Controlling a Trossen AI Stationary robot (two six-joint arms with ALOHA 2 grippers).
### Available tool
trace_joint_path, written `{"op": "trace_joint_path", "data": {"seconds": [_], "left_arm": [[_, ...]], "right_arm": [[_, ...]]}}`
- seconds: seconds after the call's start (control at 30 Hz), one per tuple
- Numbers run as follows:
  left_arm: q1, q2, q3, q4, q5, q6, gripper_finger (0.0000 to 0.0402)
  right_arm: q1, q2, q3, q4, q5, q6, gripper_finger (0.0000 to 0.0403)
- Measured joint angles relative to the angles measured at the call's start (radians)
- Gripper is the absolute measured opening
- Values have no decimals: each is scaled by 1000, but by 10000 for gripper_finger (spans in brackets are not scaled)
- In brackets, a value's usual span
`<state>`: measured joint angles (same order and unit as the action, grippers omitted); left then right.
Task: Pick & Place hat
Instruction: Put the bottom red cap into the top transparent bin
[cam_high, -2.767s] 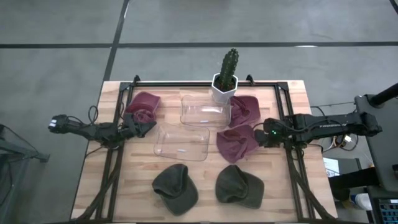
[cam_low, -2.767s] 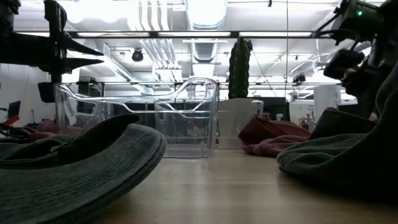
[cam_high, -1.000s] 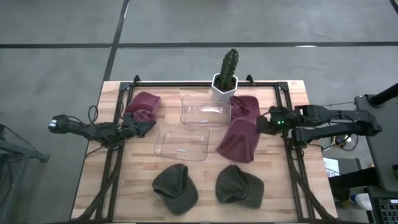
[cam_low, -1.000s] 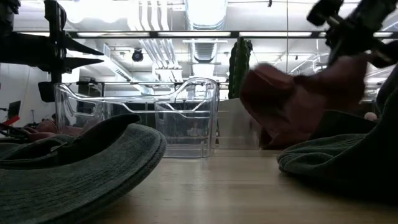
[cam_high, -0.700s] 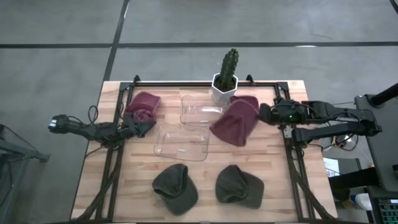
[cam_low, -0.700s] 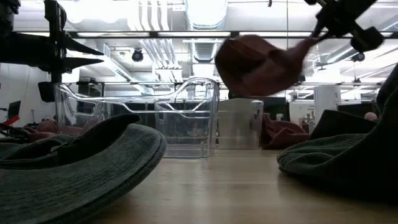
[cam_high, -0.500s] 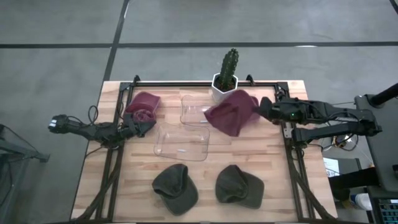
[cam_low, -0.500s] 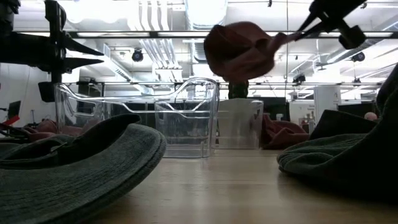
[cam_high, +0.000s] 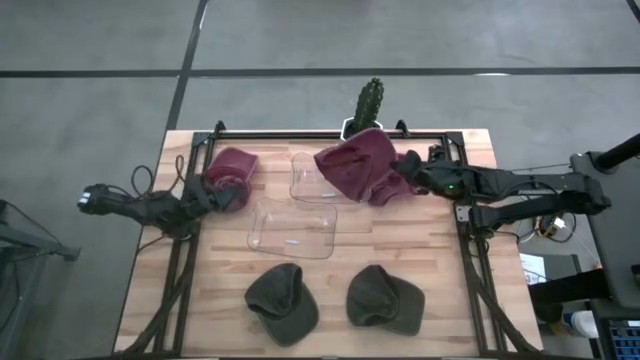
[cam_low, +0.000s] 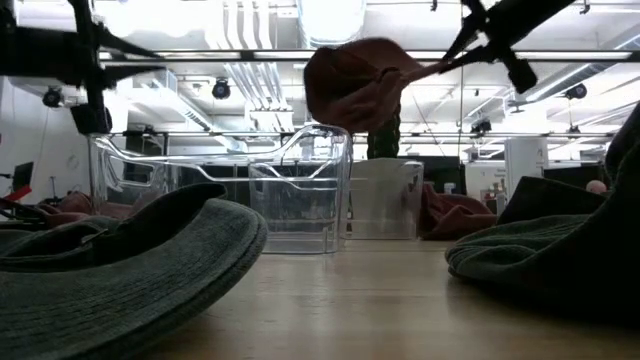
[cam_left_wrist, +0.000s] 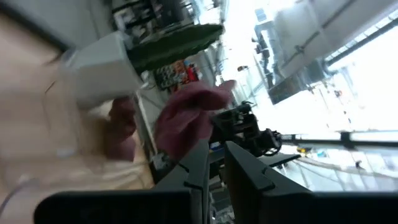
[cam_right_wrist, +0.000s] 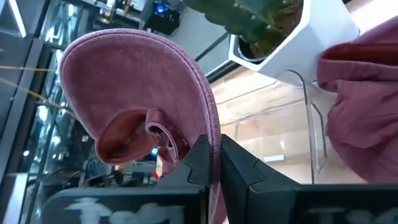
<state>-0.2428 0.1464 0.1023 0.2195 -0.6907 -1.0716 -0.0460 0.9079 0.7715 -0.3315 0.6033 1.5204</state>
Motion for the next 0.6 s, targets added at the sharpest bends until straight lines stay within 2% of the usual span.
{"op": "trace_joint_path", "data": {"seconds": [0.17, 0.4, 0.6], "left_arm": [[0, 0, 47, 17, -17, 188, 44], [0, 0, 111, 29, -16, 253, 44], [0, 0, 145, 36, -15, 313, 44]], "right_arm": [[1, 113, -2, 92, 46, 86, 13], [0, 306, 3, 209, 97, 231, 13], [7, 441, 17, 224, 106, 386, 13]]}}
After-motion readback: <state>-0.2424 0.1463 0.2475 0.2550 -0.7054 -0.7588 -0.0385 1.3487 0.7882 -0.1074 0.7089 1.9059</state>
